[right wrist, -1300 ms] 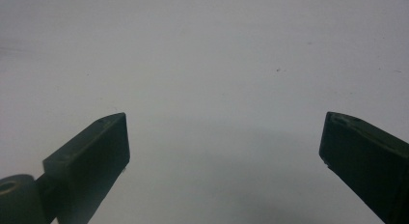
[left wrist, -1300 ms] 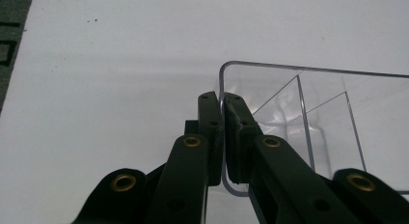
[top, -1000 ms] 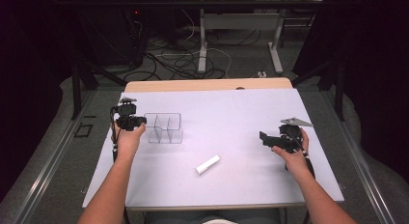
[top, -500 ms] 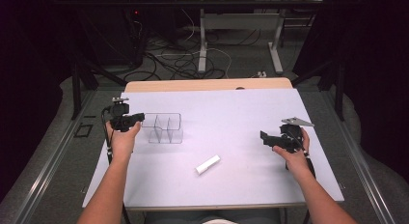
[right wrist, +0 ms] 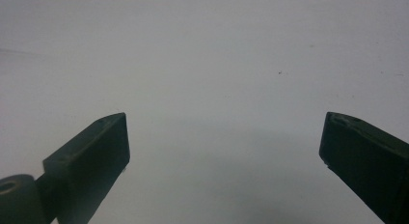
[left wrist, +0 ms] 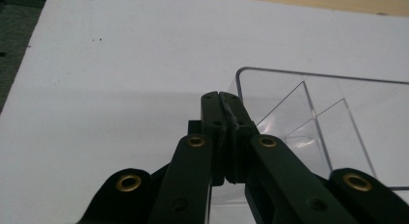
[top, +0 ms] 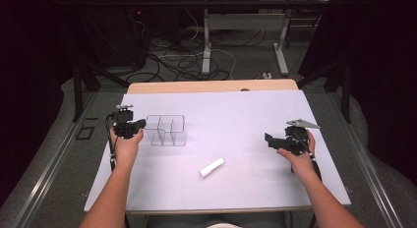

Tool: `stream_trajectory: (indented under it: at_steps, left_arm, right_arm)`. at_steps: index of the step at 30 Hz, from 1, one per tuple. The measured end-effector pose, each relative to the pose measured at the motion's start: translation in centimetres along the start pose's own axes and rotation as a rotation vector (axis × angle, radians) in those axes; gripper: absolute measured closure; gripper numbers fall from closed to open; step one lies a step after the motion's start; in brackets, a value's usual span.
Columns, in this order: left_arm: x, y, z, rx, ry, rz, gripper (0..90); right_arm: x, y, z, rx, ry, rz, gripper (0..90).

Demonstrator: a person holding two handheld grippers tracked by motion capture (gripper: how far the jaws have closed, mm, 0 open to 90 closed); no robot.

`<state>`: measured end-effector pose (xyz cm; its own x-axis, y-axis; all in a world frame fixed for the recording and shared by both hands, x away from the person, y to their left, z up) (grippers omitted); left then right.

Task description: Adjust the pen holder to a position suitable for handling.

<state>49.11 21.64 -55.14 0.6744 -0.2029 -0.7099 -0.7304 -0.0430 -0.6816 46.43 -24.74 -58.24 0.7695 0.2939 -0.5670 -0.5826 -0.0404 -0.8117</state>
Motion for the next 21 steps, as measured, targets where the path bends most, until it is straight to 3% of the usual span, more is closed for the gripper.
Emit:
stream_trajectory:
  at_steps: [4, 7, 18, 21]
  left_arm:
    - [0.1, 0.0, -0.3, 0.001, 0.014, -0.018, 90.0]
    - [0.3, 0.1, -1.3, 0.012, 0.033, -0.014, 90.0]
    - [1.1, 0.9, -7.8, 0.080, 0.070, -0.002, 90.0]
    - [1.6, 0.8, -9.4, 0.082, 0.090, -0.008, 90.0]
  right_arm:
    - [0.0, 0.0, 0.0, 0.000, -0.001, -0.001, 3.2]
    - [0.0, 0.0, 0.1, -0.003, -0.004, -0.003, 3.2]
    - [0.1, -0.1, 0.4, -0.020, -0.005, -0.001, 3.3]
    - [0.0, 0.0, 0.3, -0.020, -0.006, 0.001, 3.3]
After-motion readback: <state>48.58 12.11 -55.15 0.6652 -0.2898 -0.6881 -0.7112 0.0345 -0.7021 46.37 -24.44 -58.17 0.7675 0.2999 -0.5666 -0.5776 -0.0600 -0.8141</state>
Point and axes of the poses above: each handheld gripper's, and its own axes: x roughly forward along the jaws, y roughly out of its underside, z roughly to its left, the point moved 10 cm from there along x, roughly forward along the jaws, and after that the axes turned 2 degrees about z, right-handed, at the moved point
